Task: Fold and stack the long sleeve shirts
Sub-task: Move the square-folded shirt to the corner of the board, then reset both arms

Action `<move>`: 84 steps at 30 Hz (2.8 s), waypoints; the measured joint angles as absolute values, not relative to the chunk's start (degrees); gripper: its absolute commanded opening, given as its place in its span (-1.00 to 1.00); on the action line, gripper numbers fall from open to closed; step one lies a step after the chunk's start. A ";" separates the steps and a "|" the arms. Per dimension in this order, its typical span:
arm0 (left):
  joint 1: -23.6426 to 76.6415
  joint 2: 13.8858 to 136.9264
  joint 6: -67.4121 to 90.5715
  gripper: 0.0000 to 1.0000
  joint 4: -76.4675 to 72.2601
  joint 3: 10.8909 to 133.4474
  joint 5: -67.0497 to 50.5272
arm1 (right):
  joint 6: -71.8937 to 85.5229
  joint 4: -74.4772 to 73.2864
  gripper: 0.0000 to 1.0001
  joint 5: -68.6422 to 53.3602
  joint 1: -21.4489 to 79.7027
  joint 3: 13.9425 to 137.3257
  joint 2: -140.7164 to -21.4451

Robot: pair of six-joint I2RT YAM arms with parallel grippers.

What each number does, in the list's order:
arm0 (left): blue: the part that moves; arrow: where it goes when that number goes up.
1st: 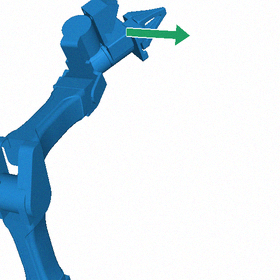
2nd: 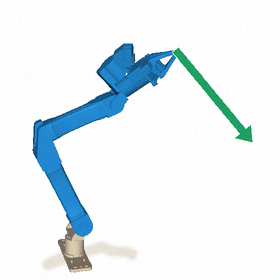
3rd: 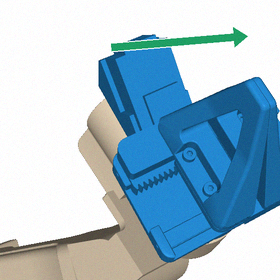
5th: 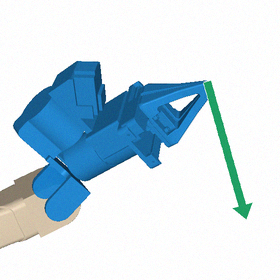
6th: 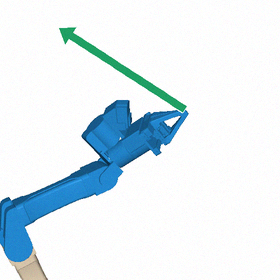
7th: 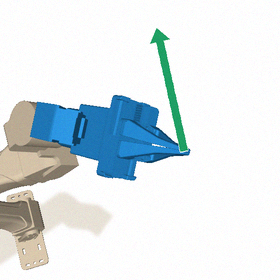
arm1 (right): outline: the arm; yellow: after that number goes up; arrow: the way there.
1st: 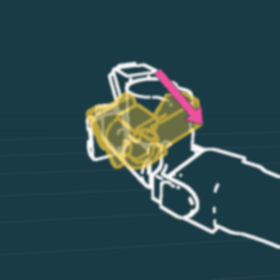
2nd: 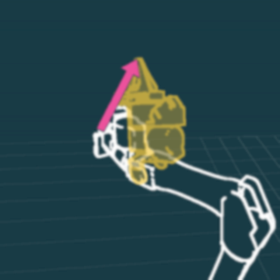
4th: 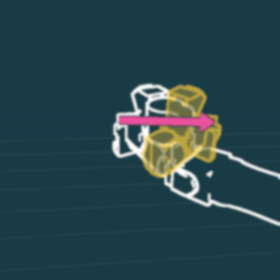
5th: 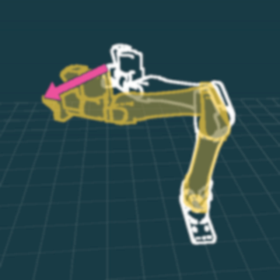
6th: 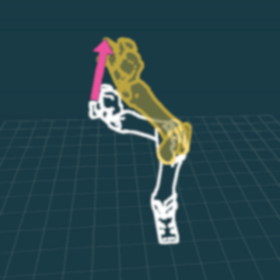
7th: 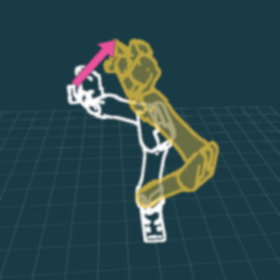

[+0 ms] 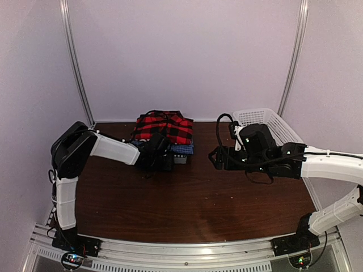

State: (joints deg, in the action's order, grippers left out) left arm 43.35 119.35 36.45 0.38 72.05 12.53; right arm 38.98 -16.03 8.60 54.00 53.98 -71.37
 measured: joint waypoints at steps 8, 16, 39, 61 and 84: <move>36.80 126.37 33.30 0.05 5.50 84.47 6.13 | 38.96 -16.69 0.71 8.88 53.30 53.98 -71.37; 32.97 132.64 30.98 0.03 10.52 95.96 1.45 | 38.96 -17.39 0.71 8.86 52.88 53.98 -70.94; 33.54 102.02 32.95 -0.04 16.32 75.55 -1.74 | 38.74 -17.47 0.73 7.94 52.25 53.98 -70.85; 33.54 75.00 31.35 0.47 16.60 62.98 0.01 | 37.17 -17.23 1.00 10.59 51.64 53.89 -68.12; 33.54 54.98 24.38 0.59 16.58 50.22 0.86 | 34.63 -11.60 1.00 17.78 51.40 47.09 -55.92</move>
